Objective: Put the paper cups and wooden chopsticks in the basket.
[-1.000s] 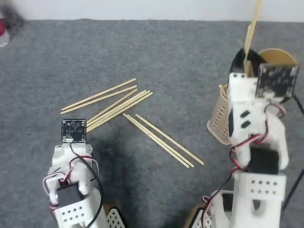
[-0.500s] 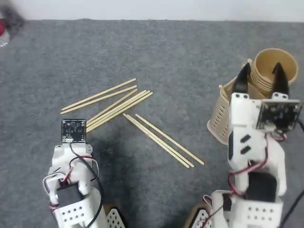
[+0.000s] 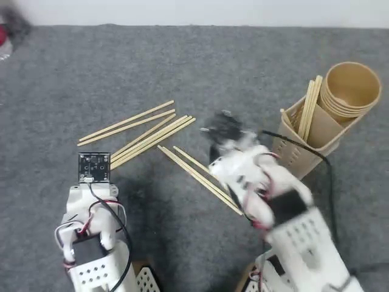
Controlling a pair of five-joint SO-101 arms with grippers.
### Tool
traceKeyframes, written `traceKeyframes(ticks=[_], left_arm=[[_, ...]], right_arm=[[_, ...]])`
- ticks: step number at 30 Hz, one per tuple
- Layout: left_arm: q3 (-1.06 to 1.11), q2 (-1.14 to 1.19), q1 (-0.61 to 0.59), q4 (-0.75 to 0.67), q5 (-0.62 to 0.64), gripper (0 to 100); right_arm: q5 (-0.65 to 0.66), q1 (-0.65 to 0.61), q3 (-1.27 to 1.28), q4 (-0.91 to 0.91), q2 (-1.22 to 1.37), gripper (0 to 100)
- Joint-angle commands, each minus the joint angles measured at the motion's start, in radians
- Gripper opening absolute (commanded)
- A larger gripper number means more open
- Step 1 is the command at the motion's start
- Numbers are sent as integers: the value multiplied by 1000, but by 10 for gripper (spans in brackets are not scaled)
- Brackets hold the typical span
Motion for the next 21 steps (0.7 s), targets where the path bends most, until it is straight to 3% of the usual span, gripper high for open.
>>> traceKeyframes(ticks=[1, 12, 21], left_arm=[[-2, -21, 5, -20, -9, 33], [-2, -21, 8, -18, -9, 33], [-2, -21, 8, -20, -9, 33]], right_arm=[[57, -35, -57, -51, 263, 188], [64, -36, -427, 50, 944, 191], [58, -93, -600, 168, 1110, 191]])
